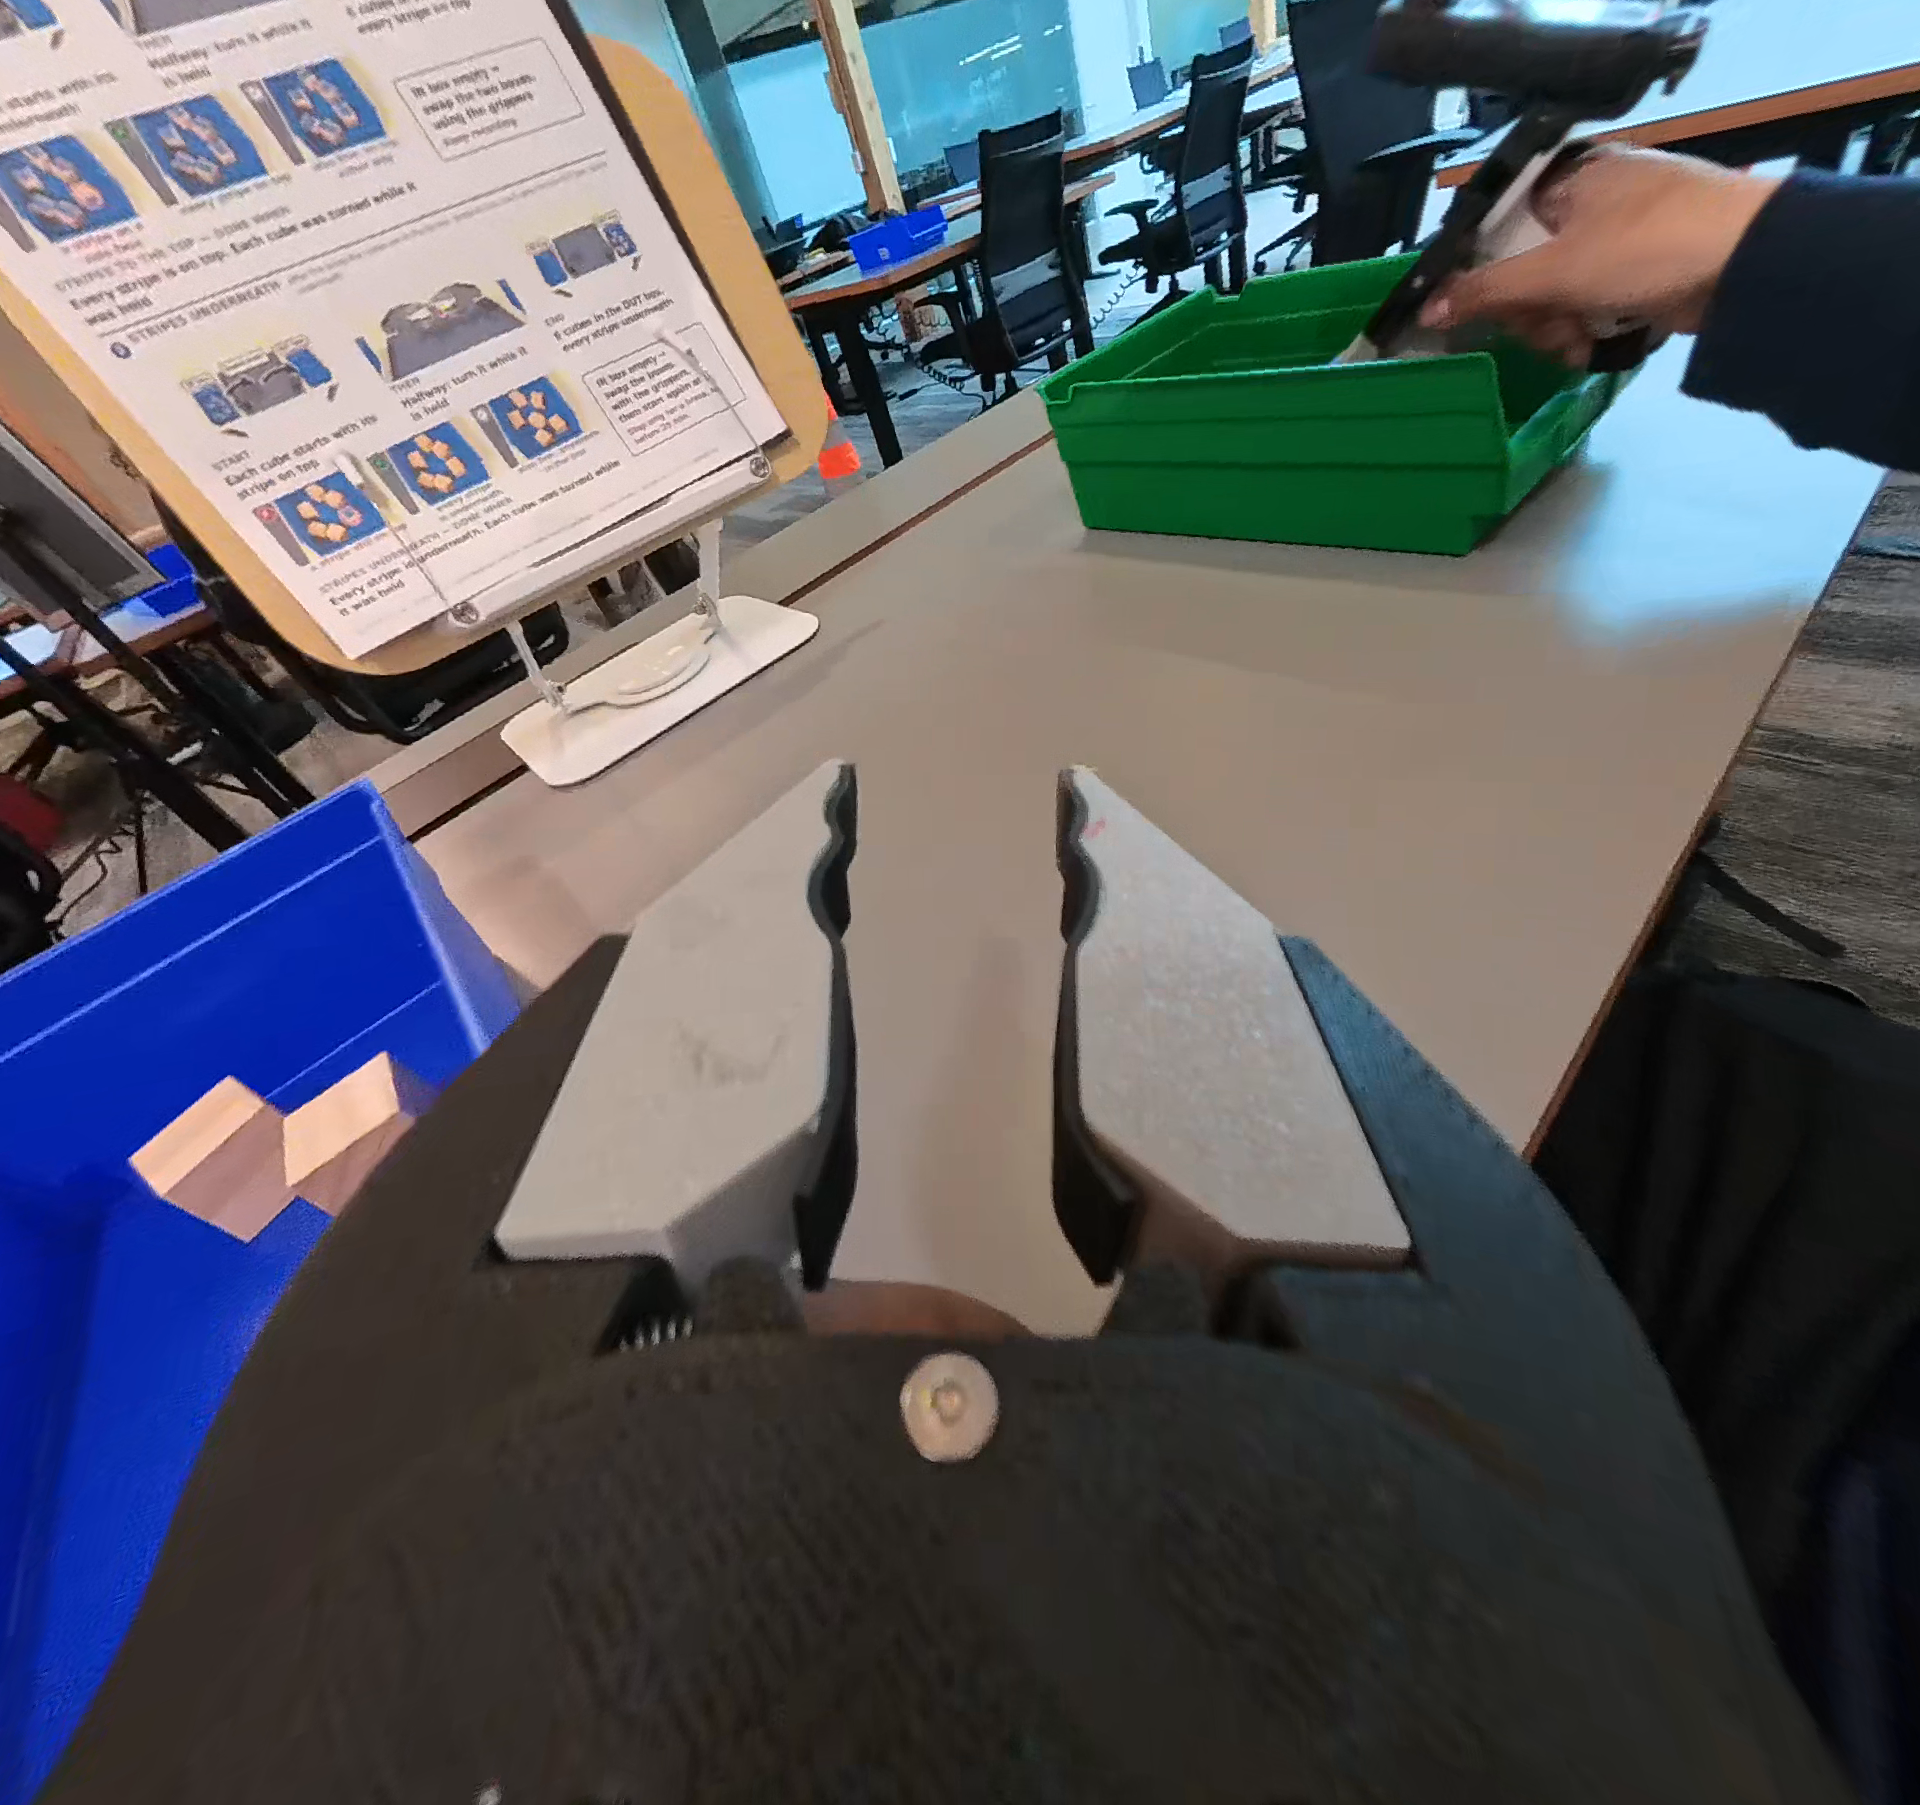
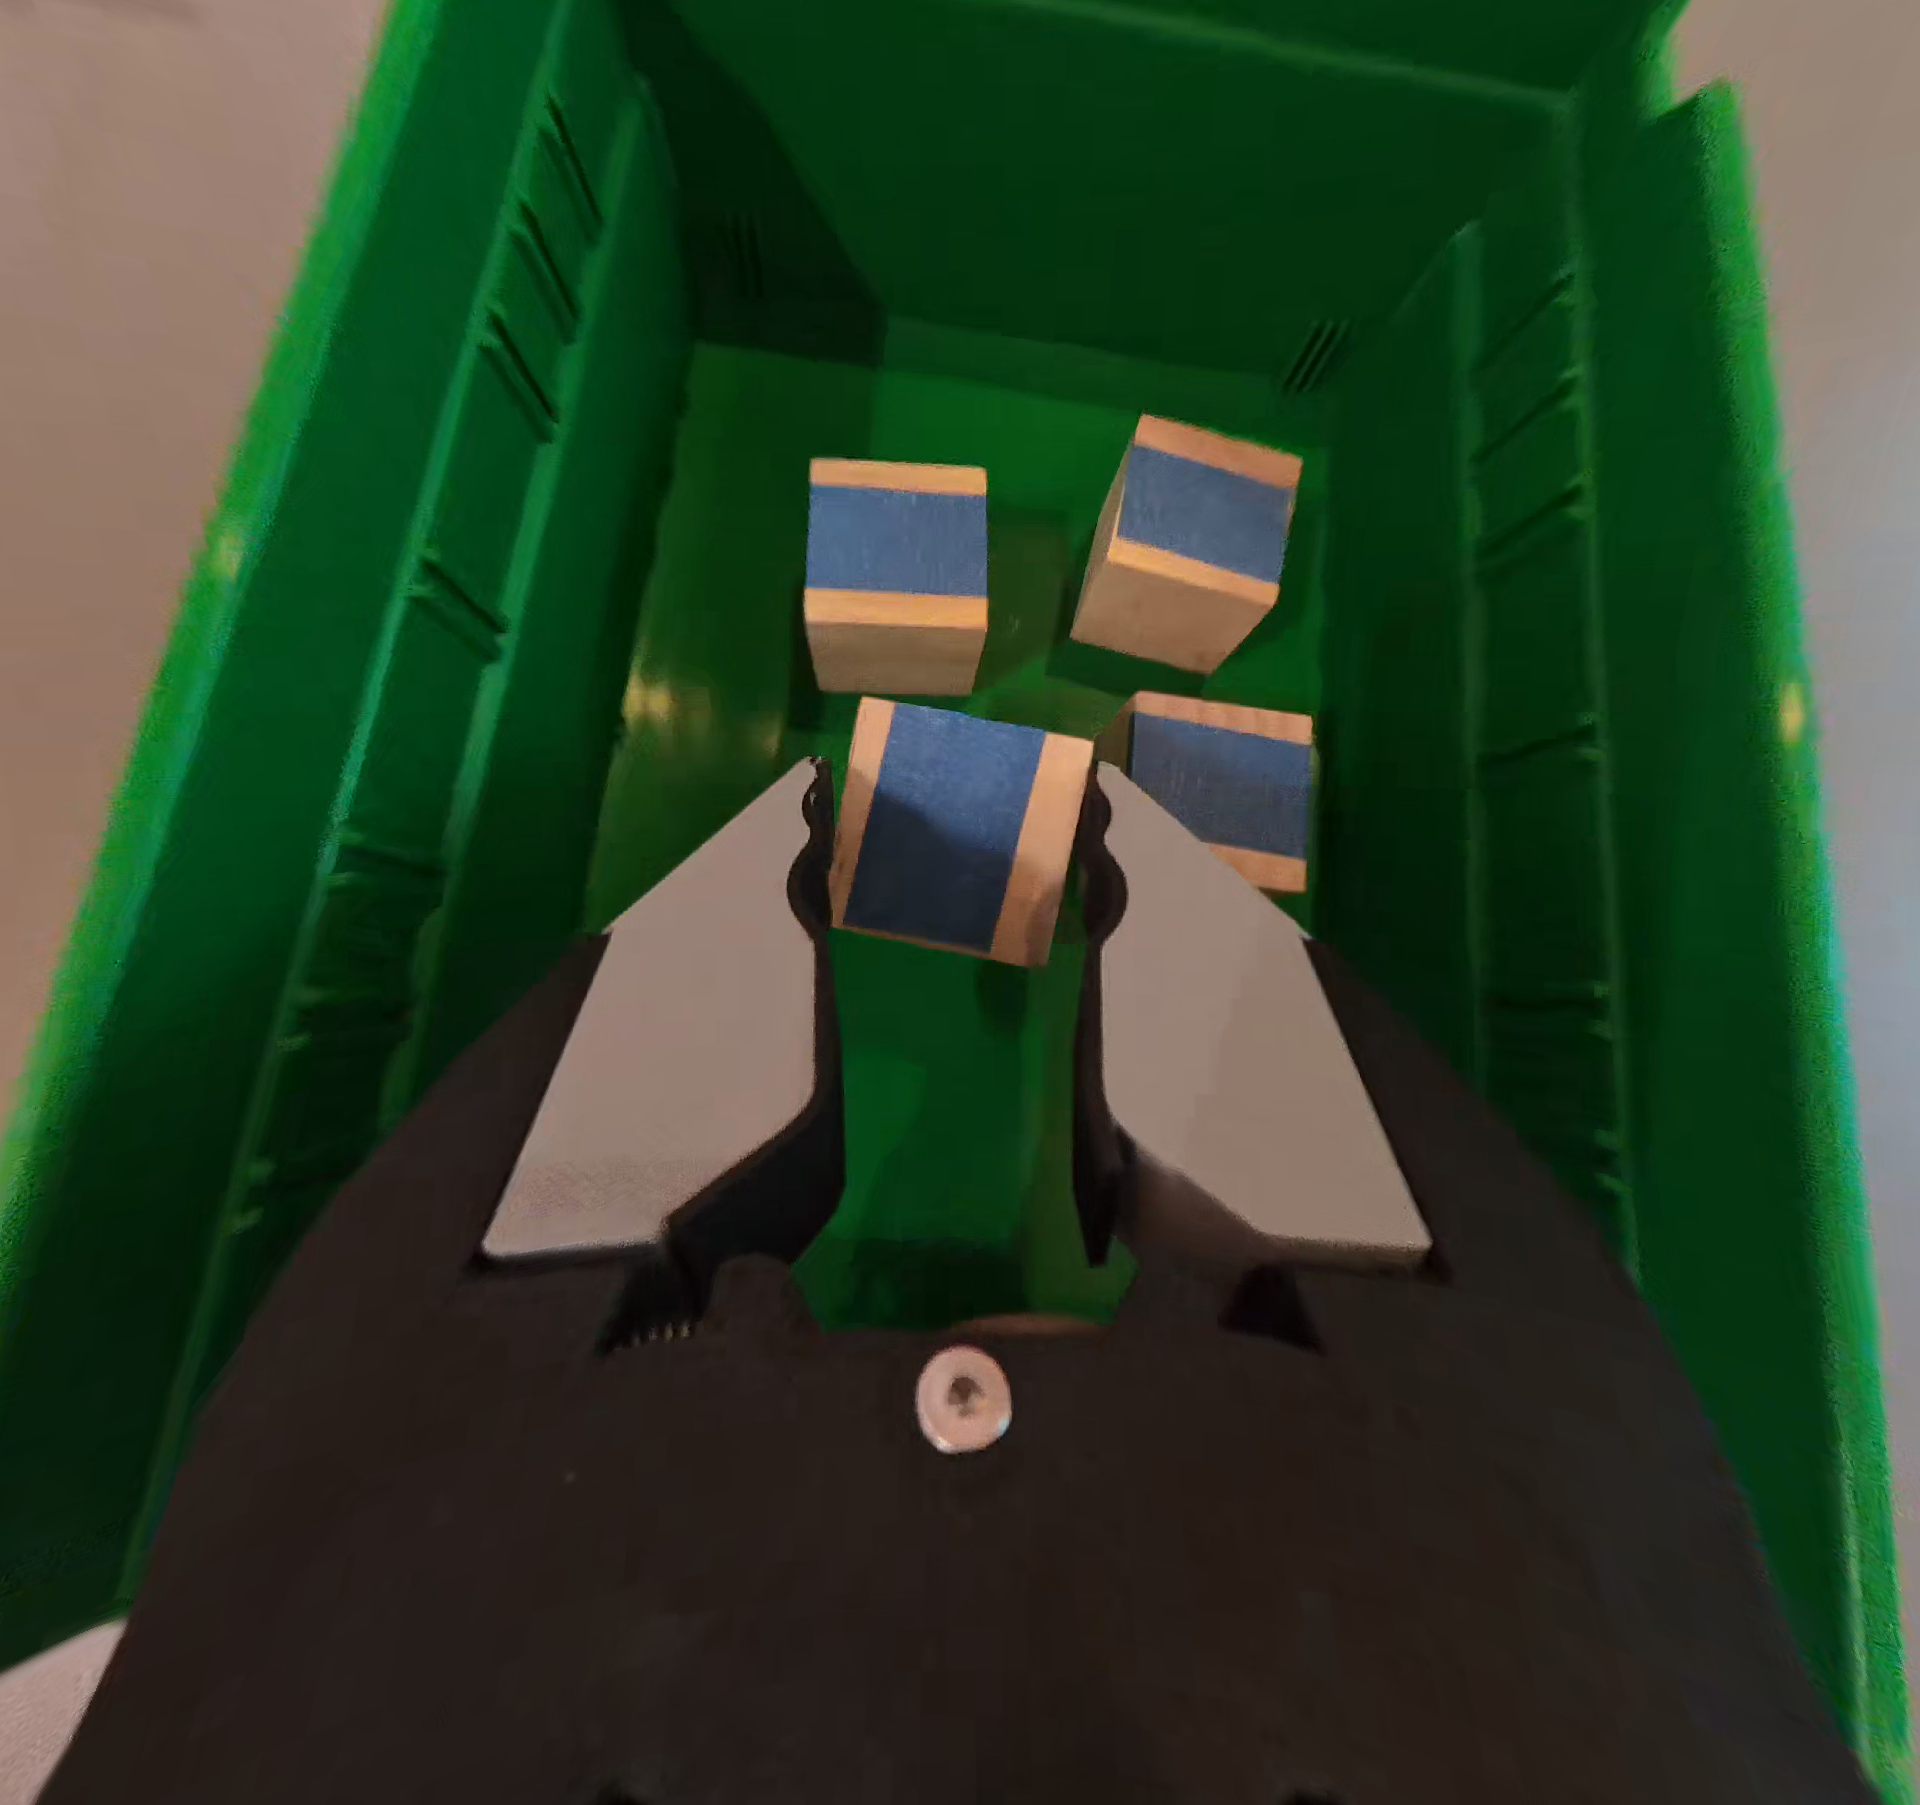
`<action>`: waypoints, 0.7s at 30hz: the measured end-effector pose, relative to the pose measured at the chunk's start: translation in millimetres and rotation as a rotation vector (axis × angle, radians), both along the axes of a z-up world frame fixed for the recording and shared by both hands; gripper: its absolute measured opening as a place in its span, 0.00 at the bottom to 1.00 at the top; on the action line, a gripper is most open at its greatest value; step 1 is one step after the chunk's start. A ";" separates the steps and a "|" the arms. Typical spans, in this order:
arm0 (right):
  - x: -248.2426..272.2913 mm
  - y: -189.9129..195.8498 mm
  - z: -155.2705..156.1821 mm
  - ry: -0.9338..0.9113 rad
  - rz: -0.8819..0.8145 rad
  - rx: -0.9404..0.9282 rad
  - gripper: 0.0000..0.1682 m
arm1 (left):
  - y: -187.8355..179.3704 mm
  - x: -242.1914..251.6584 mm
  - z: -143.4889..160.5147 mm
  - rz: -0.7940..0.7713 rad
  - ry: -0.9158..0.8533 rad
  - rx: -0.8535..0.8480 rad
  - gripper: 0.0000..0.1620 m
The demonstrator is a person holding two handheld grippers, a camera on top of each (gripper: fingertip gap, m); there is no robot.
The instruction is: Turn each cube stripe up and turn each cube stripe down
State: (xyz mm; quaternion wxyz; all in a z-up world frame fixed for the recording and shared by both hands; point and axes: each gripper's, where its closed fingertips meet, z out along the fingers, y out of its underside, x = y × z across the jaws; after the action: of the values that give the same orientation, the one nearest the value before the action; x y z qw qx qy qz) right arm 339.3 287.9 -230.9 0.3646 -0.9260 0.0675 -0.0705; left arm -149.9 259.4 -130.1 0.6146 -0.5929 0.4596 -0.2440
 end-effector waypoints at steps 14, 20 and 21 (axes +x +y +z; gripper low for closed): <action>-113.7 -45.9 98.8 0.083 0.194 0.339 0.34 | 35.0 -38.0 -9.8 0.135 0.012 -0.047 0.24; -198.7 -81.9 152.2 0.123 0.403 0.556 0.30 | 60.5 -73.1 -0.9 0.247 -0.051 -0.083 0.24; -208.2 -85.6 160.2 0.107 0.427 0.597 0.29 | 65.0 -81.8 1.8 0.271 -0.065 -0.081 0.24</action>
State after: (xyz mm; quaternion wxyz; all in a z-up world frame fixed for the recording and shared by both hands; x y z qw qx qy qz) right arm 131.0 202.4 -70.7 0.6211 -0.7745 -0.0907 0.0786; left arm -231.6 324.5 -128.4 0.6319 -0.6656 0.3452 -0.1962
